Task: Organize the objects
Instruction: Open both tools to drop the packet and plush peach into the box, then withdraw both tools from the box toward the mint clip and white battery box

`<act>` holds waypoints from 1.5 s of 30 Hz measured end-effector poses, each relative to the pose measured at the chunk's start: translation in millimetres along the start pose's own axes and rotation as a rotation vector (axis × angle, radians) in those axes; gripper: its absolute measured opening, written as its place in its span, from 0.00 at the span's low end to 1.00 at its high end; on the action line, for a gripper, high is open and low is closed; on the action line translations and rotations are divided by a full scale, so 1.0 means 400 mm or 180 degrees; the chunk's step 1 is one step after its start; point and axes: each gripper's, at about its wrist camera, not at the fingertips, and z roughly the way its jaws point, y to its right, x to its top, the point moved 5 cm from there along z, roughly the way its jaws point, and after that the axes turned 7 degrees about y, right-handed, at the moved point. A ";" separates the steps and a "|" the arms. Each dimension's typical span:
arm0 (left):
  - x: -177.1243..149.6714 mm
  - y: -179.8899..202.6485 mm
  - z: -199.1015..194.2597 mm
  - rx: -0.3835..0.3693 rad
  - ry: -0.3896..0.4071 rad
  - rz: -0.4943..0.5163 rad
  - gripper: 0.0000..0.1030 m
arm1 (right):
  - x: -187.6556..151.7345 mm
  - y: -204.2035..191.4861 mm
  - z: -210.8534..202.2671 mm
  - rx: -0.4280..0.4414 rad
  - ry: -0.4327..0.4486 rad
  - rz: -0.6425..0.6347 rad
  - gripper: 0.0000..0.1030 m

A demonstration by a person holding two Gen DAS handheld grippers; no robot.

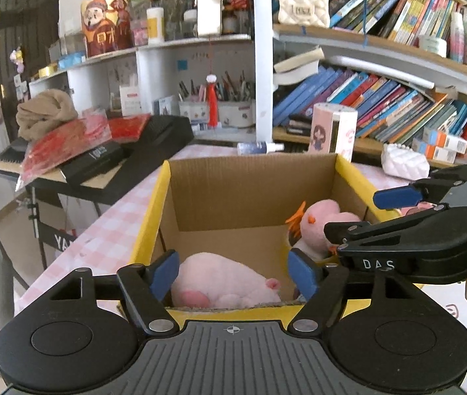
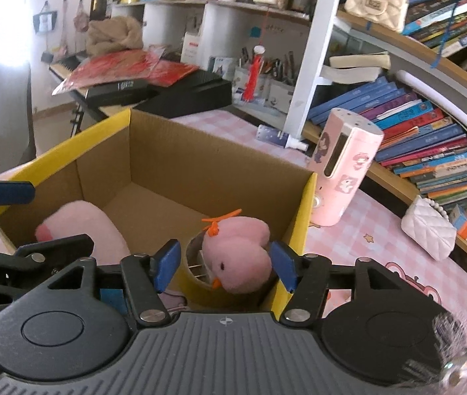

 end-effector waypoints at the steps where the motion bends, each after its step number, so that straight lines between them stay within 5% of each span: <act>1: 0.001 -0.001 -0.008 -0.0001 0.0019 -0.0006 0.73 | 0.001 0.000 -0.010 -0.0012 0.0022 0.0014 0.59; 14: -0.022 -0.026 -0.086 -0.0029 0.0102 -0.0107 0.78 | -0.016 -0.014 -0.140 -0.0204 0.0201 0.0184 0.66; 29: -0.116 -0.055 -0.195 -0.0087 -0.0093 -0.0154 0.90 | -0.139 -0.072 -0.238 -0.0528 -0.0122 0.0447 0.76; 45: -0.212 -0.074 -0.296 -0.0170 -0.0352 -0.0061 0.90 | -0.259 -0.166 -0.345 -0.0693 -0.0358 0.0568 0.84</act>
